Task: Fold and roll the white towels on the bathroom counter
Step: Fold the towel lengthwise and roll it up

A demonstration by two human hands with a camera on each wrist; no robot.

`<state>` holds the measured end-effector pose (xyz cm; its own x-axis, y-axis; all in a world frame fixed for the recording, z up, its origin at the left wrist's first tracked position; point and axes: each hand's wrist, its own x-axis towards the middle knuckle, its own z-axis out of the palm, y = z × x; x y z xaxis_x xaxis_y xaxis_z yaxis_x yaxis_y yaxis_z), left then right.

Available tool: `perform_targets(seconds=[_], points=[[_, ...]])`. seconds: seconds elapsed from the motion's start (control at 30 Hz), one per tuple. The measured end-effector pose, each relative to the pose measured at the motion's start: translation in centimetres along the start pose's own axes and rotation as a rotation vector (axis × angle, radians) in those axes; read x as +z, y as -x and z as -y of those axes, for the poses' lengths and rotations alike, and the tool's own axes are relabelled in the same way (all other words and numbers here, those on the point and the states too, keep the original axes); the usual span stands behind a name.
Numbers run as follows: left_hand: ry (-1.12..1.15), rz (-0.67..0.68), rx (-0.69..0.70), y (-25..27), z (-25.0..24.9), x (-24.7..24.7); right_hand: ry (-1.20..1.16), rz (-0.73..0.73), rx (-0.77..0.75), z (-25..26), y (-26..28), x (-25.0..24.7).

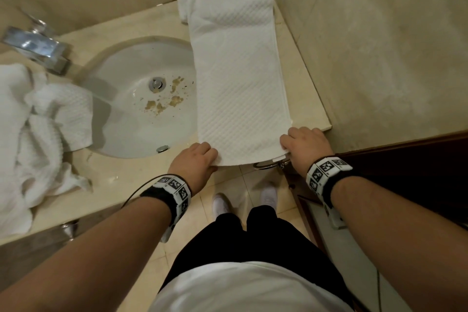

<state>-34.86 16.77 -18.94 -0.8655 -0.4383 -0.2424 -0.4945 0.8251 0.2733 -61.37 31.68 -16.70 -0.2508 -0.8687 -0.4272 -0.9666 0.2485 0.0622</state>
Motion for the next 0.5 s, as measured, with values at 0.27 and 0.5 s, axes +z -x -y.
perform_targets(seconds=[0.27, 0.5], points=[[-0.074, 0.007, 0.002, 0.3, 0.6, -0.9, -0.015, 0.063, 0.060, -1.0, -0.1, -0.3], [0.446, -0.070, -0.485, 0.2, 0.5, -1.9, -0.145, 0.134, 0.219, -0.8, -1.8, -0.6]])
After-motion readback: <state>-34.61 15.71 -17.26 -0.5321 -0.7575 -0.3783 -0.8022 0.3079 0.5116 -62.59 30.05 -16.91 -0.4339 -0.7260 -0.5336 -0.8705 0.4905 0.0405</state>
